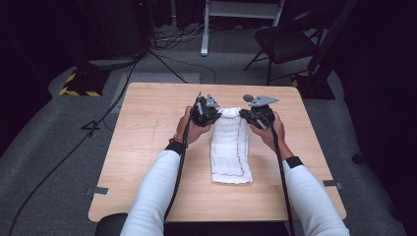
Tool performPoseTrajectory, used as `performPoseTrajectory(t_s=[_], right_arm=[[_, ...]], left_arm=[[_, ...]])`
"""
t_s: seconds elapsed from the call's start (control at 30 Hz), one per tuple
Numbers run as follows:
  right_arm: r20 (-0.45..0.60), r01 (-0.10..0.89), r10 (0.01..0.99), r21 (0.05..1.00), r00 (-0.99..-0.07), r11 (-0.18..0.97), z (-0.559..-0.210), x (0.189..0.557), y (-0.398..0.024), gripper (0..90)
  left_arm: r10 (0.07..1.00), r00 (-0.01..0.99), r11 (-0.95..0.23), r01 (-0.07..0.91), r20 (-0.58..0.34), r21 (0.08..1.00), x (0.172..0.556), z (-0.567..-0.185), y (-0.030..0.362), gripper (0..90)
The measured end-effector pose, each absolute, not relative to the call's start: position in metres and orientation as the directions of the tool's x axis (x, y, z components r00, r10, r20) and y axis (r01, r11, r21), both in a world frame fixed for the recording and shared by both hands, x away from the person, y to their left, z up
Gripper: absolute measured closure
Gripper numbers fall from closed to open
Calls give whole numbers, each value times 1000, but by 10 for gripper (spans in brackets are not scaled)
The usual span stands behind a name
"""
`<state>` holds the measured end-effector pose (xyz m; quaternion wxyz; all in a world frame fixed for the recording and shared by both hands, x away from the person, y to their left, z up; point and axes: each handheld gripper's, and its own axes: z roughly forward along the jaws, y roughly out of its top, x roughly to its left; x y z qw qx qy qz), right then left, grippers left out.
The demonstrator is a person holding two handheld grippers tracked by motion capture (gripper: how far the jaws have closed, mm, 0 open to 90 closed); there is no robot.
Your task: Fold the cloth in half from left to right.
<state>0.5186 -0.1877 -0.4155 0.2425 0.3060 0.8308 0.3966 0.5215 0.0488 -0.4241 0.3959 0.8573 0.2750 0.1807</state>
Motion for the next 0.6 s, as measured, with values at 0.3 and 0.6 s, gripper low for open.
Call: performPoseTrajectory(t_s=[0.3,0.6], right_arm=[[-143,267,637,823,-757,502,-413,490,-196,848],[-127,237,574,823,-809,516,-419,463,-205,849]], left_arm=[[538,835,-570,256,119,781,487,-420,59,819],[462,880,-598,217,111,772,458,-425,60,818]])
